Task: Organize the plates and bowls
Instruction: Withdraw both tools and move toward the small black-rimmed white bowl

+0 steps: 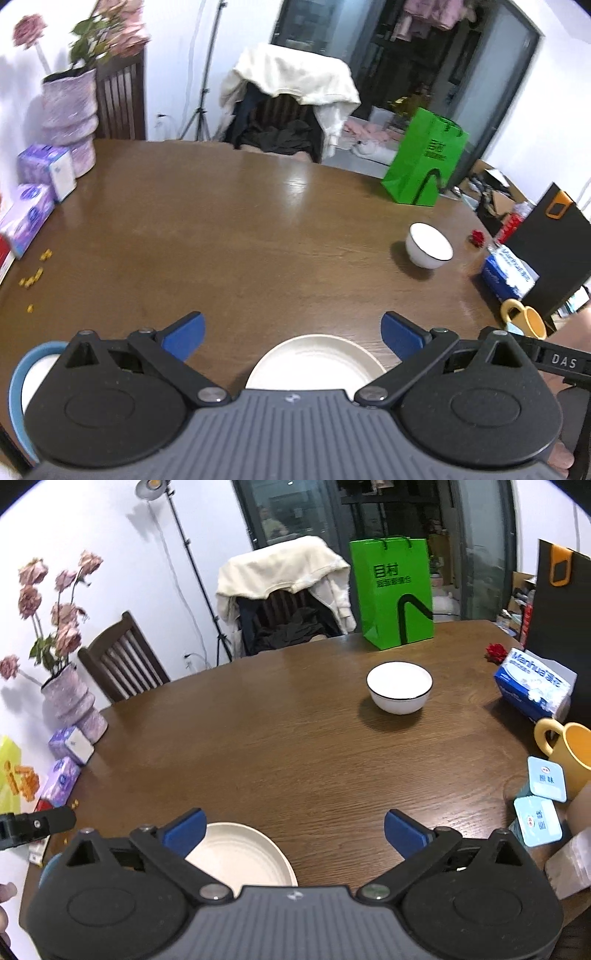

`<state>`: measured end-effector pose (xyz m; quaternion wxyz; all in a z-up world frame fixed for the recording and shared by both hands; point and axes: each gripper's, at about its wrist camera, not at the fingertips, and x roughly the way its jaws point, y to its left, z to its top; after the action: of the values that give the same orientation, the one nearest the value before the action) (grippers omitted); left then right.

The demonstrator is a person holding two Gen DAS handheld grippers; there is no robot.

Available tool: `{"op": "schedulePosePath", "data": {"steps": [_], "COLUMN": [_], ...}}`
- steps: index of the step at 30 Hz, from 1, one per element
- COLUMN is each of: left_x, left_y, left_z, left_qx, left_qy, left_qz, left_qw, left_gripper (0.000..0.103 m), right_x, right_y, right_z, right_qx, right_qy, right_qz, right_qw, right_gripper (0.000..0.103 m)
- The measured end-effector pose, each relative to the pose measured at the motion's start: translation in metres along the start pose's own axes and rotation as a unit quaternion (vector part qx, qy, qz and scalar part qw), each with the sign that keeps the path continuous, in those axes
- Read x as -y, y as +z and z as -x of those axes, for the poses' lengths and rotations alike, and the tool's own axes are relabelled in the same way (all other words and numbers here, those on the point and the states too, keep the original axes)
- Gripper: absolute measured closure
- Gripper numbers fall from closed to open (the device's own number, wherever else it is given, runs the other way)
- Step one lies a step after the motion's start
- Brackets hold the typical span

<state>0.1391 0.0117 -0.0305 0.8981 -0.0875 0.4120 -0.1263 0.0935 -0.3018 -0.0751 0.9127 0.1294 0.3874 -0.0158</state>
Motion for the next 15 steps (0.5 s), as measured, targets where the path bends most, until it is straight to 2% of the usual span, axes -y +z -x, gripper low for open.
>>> {"op": "schedulePosePath", "data": {"steps": [5,11,15], "left_x": [0.005,0.019,0.032], "left_y": [0.012,0.023,0.031], "left_z": [-0.007,-0.025,-0.041], "left_qx": [0.001,-0.014,-0.015], "left_qy": [-0.024,-0.045,-0.046], "left_qz": [-0.034,-0.050,-0.051], "left_qw": [0.9991,0.9976,0.9975], "left_gripper": [0.000,0.000,0.000], "right_x": [-0.008,-0.002,0.011], "right_y": [-0.002,-0.005,0.006], "right_z": [0.005,0.004,-0.005], "right_qx": [0.013,0.008,0.006], "right_qy": [-0.016,-0.021,-0.030], "right_qz": [-0.020,-0.051,-0.057], "right_qw": [1.000,0.998,0.998], "right_gripper": [0.000,0.000,0.000]}}
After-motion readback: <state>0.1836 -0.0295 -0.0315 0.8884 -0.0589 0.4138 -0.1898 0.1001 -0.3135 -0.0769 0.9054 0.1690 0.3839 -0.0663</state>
